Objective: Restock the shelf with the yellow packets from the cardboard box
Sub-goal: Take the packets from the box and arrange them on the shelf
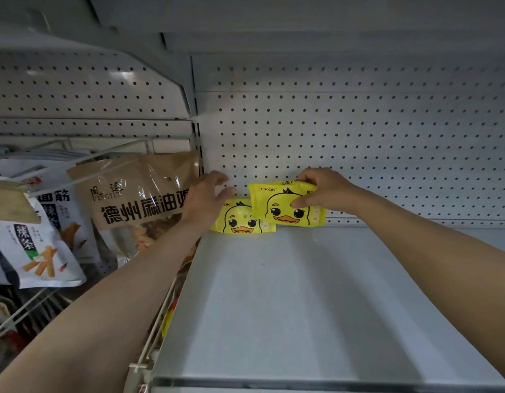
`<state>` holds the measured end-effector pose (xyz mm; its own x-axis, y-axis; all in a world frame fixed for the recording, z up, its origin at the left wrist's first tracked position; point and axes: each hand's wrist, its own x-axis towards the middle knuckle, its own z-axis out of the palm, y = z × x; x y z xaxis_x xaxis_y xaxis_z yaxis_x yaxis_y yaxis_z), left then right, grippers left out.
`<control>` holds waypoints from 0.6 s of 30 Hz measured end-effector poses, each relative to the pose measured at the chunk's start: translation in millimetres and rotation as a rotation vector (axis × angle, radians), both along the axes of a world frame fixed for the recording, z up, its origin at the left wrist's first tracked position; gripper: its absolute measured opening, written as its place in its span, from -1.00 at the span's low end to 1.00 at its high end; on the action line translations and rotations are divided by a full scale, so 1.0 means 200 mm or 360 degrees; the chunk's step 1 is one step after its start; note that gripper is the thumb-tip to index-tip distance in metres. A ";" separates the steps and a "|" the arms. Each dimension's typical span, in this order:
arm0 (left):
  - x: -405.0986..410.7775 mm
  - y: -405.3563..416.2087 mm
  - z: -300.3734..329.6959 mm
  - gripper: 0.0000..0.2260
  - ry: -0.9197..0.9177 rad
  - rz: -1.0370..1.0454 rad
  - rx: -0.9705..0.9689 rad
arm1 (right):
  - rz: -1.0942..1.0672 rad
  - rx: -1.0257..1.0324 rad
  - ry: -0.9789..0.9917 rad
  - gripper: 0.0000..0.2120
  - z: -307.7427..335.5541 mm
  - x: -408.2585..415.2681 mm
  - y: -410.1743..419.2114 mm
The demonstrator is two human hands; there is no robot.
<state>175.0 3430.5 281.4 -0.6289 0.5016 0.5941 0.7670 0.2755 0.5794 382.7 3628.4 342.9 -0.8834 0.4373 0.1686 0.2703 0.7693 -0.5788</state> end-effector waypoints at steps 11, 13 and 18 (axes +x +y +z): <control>0.09 -0.20 0.06 -0.63 0.0072 -0.0087 -0.0217 | 0.0139 0.0053 -0.0054 -0.59 -0.19 -0.35 -0.20; 0.07 -0.20 0.04 -0.58 0.0070 -0.0093 -0.0334 | 0.0122 0.0067 -0.0057 -0.58 -0.23 -0.39 -0.20; 0.06 -0.15 -0.02 -0.46 0.0044 -0.0098 -0.0566 | 0.0081 0.0074 -0.0024 -0.61 -0.31 -0.45 -0.20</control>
